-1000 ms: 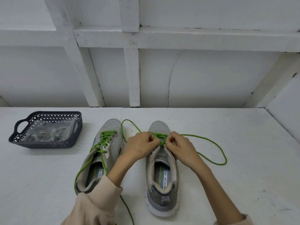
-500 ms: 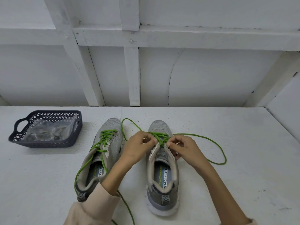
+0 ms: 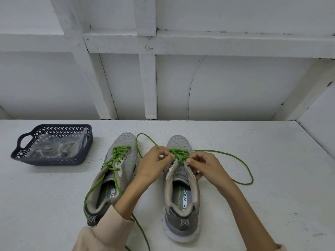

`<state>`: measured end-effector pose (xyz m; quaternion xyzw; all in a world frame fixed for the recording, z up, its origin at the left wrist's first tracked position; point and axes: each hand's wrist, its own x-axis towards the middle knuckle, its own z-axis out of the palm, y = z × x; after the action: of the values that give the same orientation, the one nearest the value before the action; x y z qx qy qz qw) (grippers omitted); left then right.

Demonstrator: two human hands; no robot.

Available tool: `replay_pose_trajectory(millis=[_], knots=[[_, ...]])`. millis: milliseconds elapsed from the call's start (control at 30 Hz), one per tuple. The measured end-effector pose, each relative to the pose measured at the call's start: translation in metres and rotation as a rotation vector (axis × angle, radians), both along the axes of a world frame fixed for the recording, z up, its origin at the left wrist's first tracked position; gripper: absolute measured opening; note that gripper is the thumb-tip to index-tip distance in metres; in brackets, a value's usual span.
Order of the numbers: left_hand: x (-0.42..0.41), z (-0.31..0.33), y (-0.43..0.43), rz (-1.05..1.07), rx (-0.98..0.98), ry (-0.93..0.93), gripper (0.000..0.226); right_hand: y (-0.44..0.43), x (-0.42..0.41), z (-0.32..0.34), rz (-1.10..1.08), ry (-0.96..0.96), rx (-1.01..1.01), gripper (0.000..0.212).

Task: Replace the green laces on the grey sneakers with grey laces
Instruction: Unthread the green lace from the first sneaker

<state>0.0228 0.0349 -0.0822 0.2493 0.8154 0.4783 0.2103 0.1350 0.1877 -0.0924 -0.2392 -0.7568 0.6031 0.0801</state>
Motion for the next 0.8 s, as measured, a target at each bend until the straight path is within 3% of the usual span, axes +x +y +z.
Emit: replay_pose_trajectory(millis=[200,333,467,633,800], knots=[[-0.001,0.000,0.008,-0.012,-0.147,0.170,0.022,0.001,0.000,0.000,-0.011,-0.010,-0.028,0.012],[0.000,-0.004,0.000,0.014,-0.032,0.096,0.021,0.002,0.003,0.000,0.029,0.006,-0.032,0.016],[0.001,-0.002,0.001,0.001,-0.049,0.122,0.016,0.003,0.004,0.000,0.052,0.009,-0.004,0.013],[0.002,0.003,0.003,0.053,-0.125,0.200,0.017,0.002,0.003,0.006,-0.020,0.018,-0.108,0.009],[0.000,-0.003,-0.002,0.034,-0.027,0.094,0.019,0.002,0.006,0.003,0.016,0.016,-0.070,0.012]])
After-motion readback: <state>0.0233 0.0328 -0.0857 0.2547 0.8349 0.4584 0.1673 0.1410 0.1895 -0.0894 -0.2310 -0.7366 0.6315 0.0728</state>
